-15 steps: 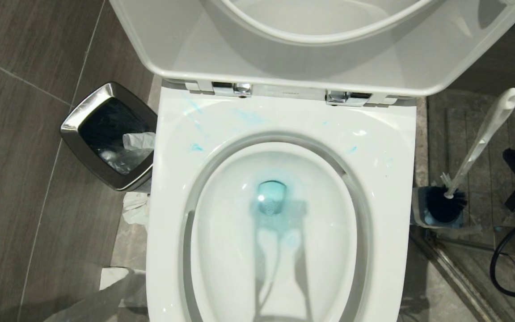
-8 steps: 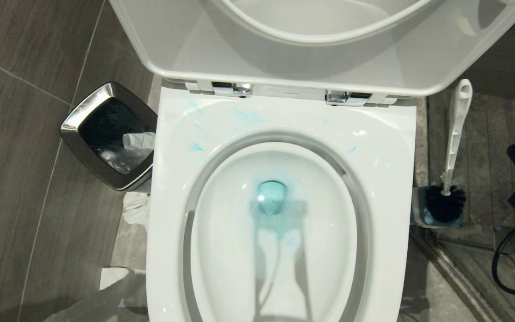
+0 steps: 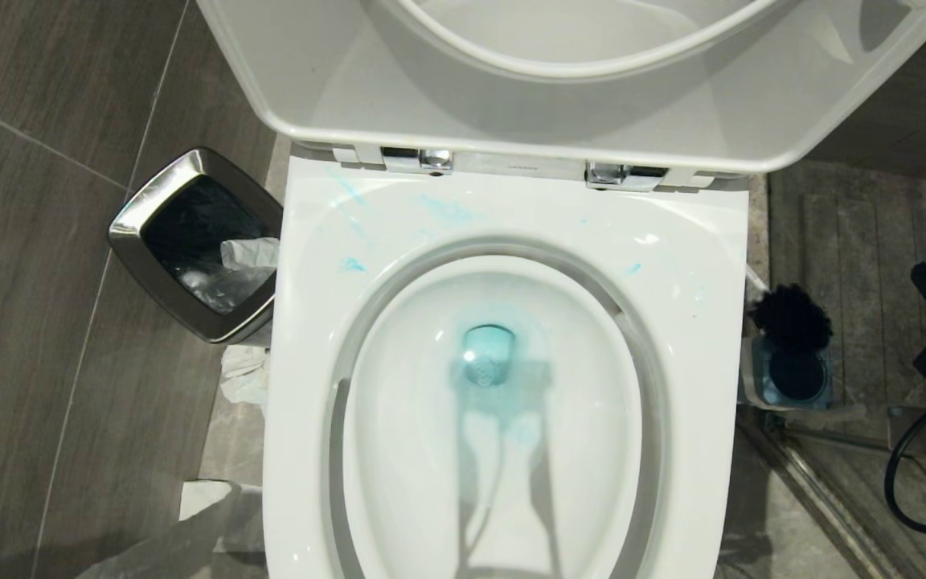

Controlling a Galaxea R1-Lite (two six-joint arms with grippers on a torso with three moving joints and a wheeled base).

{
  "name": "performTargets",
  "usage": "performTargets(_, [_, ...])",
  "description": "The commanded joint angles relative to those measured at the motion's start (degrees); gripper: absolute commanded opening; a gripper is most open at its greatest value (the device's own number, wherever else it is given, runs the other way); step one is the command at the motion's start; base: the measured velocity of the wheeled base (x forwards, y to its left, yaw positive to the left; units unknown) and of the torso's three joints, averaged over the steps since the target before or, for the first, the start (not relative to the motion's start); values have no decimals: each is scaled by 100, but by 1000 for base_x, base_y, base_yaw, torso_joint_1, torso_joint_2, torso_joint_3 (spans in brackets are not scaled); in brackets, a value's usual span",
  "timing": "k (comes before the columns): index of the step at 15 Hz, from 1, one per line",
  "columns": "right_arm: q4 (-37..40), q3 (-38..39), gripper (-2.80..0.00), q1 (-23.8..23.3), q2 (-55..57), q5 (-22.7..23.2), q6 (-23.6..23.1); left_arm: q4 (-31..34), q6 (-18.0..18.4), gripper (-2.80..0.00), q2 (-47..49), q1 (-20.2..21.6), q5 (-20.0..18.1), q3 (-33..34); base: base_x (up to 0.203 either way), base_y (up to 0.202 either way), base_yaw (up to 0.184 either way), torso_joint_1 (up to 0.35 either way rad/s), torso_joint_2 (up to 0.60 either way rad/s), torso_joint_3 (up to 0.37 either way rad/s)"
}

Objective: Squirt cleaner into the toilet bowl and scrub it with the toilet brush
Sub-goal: Scrub the toilet bowl

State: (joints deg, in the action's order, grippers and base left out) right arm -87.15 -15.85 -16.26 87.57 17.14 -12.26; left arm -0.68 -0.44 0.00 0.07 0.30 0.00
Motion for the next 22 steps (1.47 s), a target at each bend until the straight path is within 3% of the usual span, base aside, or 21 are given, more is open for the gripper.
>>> performTargets(1, [-51,12,-280,0,6,17,-6,-2,0,-280,0,1,2,44,0,0,0,0,0,0])
performTargets(8, [418,-260,-280,10,408,9,171,-2,0,-280,0,1,5,44,0,0,0,0,0,0])
performTargets(10, [1146,-800,-280,32,545,-96,185,-2,0,-280,0,1,5,44,0,0,0,0,0,0])
performTargets(14, [2603,-2103,-280,535,1258,-1270,747,-2,0,-280,0,1,-4,44,0,0,0,0,0,0])
performTargets(17, [2994,-2989,-280,934,2014,-2080,1199,-2,0,-280,0,1,5,44,0,0,0,0,0,0])
performTargets(22, [4069,-4994,-280,1081,2785,-2609,1882,-2,0,-280,0,1,-4,44,0,0,0,0,0,0])
